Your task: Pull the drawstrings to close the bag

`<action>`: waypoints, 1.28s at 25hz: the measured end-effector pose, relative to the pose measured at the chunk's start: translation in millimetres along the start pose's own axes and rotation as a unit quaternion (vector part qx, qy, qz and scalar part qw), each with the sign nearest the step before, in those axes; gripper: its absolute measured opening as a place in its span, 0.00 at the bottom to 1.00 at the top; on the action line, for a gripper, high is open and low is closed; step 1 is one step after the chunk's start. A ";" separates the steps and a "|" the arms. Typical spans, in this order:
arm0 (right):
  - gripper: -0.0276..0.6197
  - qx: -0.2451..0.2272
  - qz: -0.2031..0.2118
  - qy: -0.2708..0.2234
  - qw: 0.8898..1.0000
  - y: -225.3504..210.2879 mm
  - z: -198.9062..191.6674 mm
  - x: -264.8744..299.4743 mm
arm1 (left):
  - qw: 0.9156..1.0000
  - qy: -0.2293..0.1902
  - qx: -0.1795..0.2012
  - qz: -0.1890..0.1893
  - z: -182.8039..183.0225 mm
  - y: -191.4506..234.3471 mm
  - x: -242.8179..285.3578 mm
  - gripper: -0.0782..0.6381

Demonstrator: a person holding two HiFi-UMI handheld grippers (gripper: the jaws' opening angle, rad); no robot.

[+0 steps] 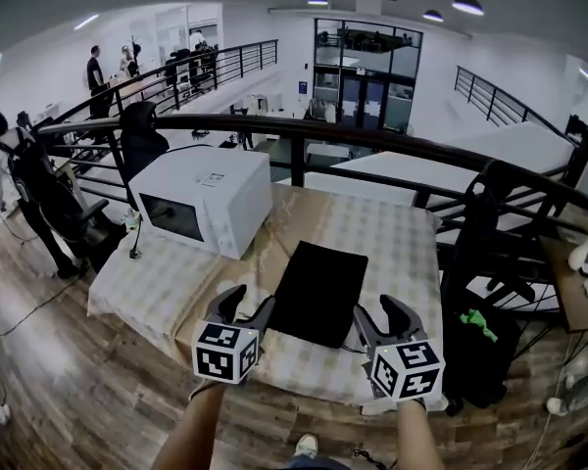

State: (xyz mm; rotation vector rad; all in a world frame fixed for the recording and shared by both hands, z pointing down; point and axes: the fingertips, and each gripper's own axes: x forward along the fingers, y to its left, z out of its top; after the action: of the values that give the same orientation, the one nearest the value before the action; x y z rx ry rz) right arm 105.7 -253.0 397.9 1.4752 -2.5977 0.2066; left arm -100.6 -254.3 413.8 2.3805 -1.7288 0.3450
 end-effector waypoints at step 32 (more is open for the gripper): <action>0.37 0.032 -0.071 0.031 0.996 -9.6 -21.0 55.5 | 0.992 0.017 0.028 -0.125 4.1 43.2 81.0 0.44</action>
State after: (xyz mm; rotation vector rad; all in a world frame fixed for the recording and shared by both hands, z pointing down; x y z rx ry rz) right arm 87.1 -300.5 429.6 1.6396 -2.4476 0.3164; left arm -117.3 -342.4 433.7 2.5770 -1.4022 0.3981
